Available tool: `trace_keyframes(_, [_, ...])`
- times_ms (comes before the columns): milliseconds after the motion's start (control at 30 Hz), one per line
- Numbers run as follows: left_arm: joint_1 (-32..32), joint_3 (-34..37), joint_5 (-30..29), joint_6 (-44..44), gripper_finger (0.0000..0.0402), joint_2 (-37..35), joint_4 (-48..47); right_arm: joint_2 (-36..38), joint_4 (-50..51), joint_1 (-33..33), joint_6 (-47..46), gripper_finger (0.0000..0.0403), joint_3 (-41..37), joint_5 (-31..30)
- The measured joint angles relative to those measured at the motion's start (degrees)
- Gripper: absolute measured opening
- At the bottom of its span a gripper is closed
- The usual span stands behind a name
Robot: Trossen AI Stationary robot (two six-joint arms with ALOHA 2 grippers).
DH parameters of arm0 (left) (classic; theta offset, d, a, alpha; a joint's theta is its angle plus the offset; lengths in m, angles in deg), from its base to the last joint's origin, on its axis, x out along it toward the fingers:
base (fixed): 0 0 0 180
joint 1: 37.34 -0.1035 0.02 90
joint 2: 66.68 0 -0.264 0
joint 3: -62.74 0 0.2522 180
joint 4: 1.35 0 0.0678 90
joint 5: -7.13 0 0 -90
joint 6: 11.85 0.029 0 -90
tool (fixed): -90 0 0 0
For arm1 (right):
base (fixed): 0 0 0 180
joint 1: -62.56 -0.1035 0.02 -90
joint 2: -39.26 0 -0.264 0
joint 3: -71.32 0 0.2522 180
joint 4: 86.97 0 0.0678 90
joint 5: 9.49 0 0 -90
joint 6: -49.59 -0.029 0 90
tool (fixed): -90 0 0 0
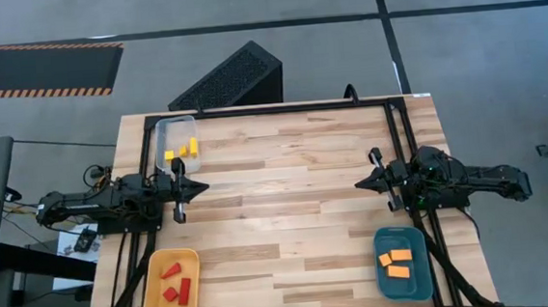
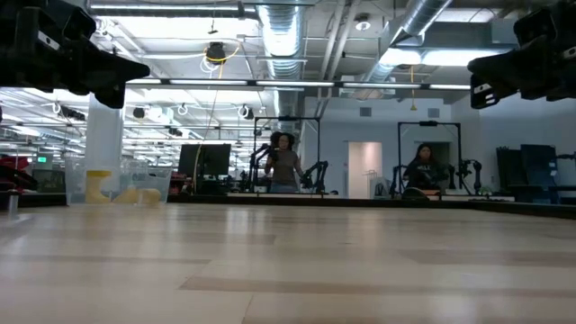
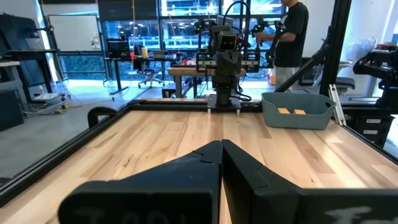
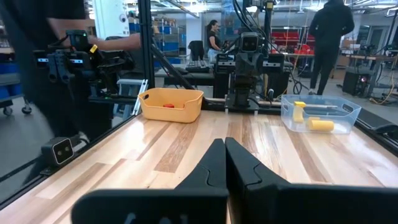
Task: Sort & place blocks by color
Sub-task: Return to Home Position
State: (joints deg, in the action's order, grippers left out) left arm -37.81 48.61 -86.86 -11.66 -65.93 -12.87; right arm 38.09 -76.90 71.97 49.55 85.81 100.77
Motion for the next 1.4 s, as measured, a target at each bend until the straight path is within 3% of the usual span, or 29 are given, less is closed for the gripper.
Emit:
trace_keyframes(300, [0.0, 0.0, 0.0, 0.0, 0.0, 0.0, 0.0, 0.0, 0.0, 0.0, 0.0, 0.0008, 0.0, 0.0])
trace_keyframes(667, [0.0, 0.0, 0.0, 0.0, 0.0, 0.0, 0.0, 0.0, 0.0, 0.0, 0.0, 0.0041, 0.0, 0.1])
trace_keyframes(1400, [0.0, 0.0, 0.0, 0.0, 0.0, 0.0, 0.0, 0.0, -0.1, 0.0, 0.0, 0.0042, 0.0, 0.1])
